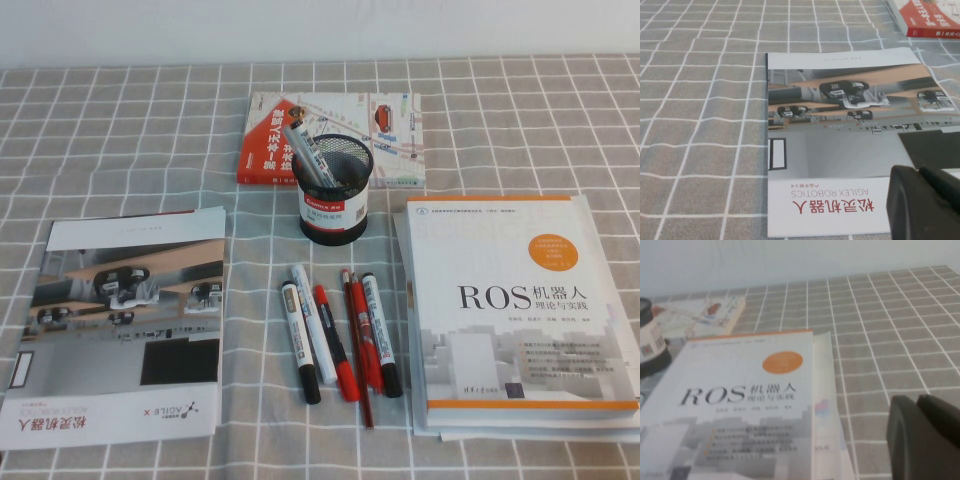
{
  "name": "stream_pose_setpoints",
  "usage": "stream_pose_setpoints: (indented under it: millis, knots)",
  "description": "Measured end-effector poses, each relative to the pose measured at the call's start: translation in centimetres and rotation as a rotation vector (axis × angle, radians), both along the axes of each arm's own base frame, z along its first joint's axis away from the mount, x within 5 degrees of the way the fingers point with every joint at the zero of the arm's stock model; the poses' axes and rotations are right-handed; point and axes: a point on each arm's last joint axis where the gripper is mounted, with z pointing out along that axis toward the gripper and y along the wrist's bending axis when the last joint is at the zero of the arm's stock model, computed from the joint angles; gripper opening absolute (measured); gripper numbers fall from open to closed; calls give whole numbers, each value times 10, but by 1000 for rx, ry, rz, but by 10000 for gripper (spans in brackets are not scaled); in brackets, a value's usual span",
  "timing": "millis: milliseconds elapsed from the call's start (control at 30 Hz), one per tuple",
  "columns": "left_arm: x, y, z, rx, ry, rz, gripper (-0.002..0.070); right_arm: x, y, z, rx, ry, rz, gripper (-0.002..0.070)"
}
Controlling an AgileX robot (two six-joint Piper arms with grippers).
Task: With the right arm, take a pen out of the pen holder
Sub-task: 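Take a marker out of the pen holder and lay it on the table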
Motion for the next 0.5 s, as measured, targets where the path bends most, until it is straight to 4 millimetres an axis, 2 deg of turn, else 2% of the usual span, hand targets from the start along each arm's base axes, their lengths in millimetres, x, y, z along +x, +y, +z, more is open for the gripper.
stream_pose_setpoints:
  millis: [500]
  knots:
    - [0, 0, 0, 0, 0, 0, -3, -5, -2, -17, -80, 184, -1, -12]
